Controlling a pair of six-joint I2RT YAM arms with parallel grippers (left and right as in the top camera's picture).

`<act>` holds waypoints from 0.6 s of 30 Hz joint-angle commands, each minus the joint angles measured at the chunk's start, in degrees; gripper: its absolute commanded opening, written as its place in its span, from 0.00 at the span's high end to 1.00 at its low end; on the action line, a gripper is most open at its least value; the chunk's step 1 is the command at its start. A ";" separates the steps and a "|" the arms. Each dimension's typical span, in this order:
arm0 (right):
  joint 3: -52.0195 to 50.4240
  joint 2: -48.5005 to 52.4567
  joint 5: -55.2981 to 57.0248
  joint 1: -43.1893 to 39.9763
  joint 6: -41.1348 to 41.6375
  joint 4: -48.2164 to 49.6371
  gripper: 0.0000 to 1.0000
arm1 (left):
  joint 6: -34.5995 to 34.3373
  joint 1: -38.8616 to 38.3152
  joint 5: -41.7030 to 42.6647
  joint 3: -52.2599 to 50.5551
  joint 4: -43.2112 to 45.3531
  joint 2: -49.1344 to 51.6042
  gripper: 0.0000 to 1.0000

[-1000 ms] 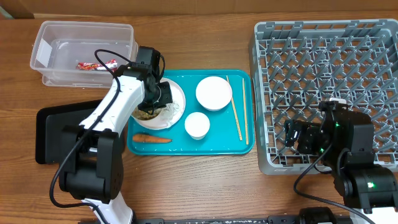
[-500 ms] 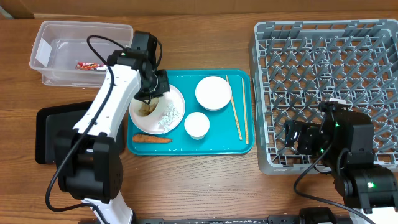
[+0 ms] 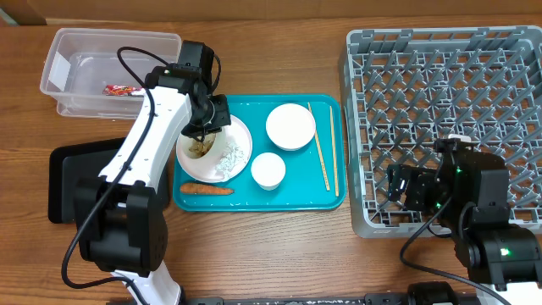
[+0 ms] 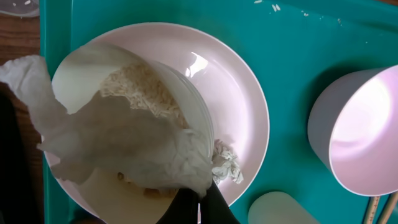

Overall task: Sort waste into correct bins and load items into the dishwasher
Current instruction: 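Grasp the white tissue on the pink plate with the left gripper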

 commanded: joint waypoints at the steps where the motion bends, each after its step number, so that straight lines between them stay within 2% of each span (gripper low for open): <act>1: 1.68 -0.35 -0.26 -0.15 0.20 -0.20 0.00 | -0.63 0.24 -0.44 0.66 0.09 -1.01 0.96; 13: 1.68 -0.35 -0.26 -0.15 0.20 -0.22 0.00 | -0.66 0.22 -0.61 -5.40 3.78 -0.98 0.96; 18: 1.68 -0.35 -0.26 -0.15 0.20 -0.17 0.00 | -0.61 0.22 -0.61 -7.08 5.14 -0.98 0.93</act>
